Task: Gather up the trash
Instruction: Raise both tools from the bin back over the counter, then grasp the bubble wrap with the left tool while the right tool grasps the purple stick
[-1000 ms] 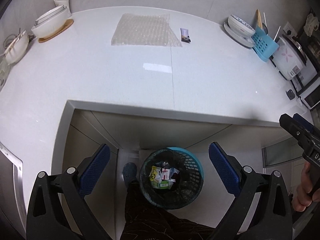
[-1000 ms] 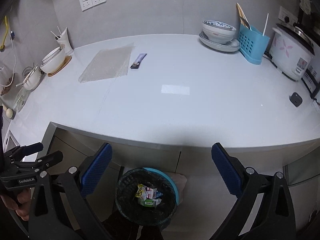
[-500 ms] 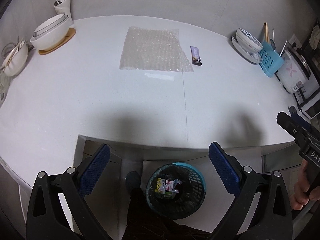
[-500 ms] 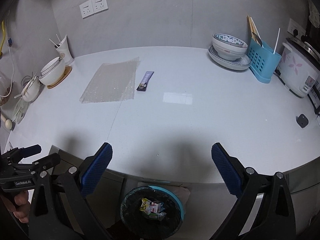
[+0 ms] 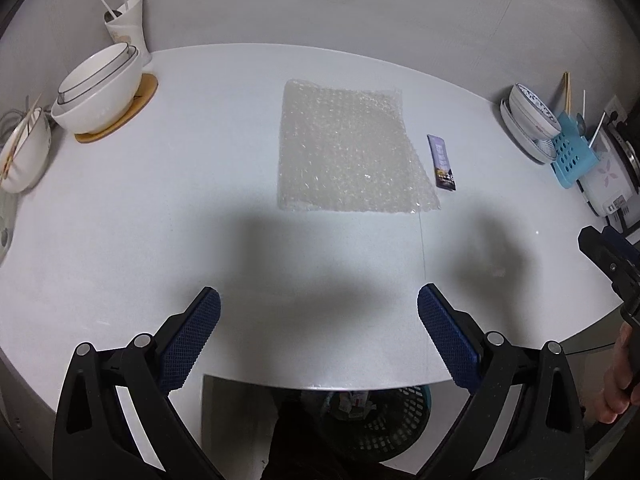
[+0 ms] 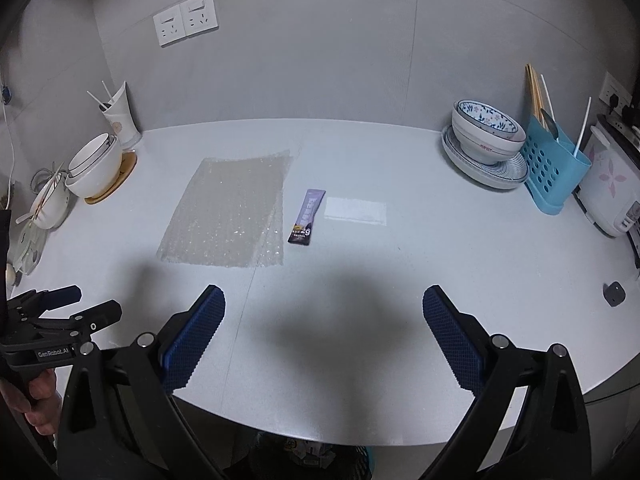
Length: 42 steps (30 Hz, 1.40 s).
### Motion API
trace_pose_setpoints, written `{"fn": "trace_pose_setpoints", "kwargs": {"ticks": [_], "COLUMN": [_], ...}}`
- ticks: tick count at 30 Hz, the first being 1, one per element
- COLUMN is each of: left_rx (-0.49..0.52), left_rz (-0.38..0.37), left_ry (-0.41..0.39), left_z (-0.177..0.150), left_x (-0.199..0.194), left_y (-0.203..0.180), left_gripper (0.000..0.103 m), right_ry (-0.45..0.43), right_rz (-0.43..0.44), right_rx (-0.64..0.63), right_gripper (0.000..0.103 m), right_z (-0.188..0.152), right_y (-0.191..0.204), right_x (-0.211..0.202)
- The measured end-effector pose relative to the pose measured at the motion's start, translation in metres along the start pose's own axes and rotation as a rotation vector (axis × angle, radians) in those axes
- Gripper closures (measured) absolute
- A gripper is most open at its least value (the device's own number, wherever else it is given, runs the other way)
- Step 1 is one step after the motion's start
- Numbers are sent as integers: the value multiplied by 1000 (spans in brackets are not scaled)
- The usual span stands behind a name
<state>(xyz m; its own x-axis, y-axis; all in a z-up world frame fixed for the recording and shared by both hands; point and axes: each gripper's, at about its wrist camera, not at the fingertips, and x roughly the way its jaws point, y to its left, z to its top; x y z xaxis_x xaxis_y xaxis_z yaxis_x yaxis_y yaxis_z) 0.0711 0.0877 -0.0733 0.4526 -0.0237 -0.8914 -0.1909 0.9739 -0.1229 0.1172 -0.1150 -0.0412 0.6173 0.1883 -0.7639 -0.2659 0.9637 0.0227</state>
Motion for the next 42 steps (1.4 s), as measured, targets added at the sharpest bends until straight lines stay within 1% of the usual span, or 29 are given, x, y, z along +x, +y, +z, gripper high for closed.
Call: {"fn": "trace_pose_setpoints", "kwargs": {"ticks": [4, 10, 13, 17, 22, 24, 27, 30, 34, 36, 37, 39, 40, 42], "left_rx": [1, -4, -1, -4, 2, 7, -4, -15, -3, 12, 15, 23, 33, 31], "left_rz": [3, 0, 7, 20, 37, 46, 60, 71, 85, 99, 103, 101, 105, 113], "left_ry": [11, 38, 55, 81, 128, 143, 168, 198, 209, 210, 214, 223, 230, 247], "left_z": [21, 52, 69, 88, 109, 116, 126, 133, 137, 138, 137, 137, 137, 136], "left_x": [14, 39, 54, 77, 111, 126, 145, 163, 174, 175, 175, 172, 171, 169], "left_y": [7, 14, 16, 17, 10, 6, 4, 0, -8, -14, -16, -23, -27, -32], "left_gripper": [6, 6, 6, 6, 7, 7, 7, 7, 8, 11, 13, 27, 30, 40], "right_ry": [8, 44, 80, 127, 212, 243, 301, 340, 373, 377, 381, 391, 395, 400], "right_rz": [-3, -19, -27, -41, -69, -65, -70, -73, -81, -86, -89, -86, -79, -77], "right_rx": [-2, 2, 13, 36, 88, 112, 139, 146, 146, 140, 140, 142, 138, 132], "right_gripper": [8, 8, 8, 10, 17, 21, 25, 34, 43, 49, 51, 55, 57, 63], "right_z": [17, 40, 50, 62, 74, 74, 75, 74, 74, 75, 75, 76, 76, 76], "right_y": [9, 18, 20, 23, 19, 16, 13, 14, 15, 16, 16, 15, 16, 14], "right_x": [15, 48, 69, 99, 146, 163, 189, 208, 222, 225, 226, 228, 229, 229]}}
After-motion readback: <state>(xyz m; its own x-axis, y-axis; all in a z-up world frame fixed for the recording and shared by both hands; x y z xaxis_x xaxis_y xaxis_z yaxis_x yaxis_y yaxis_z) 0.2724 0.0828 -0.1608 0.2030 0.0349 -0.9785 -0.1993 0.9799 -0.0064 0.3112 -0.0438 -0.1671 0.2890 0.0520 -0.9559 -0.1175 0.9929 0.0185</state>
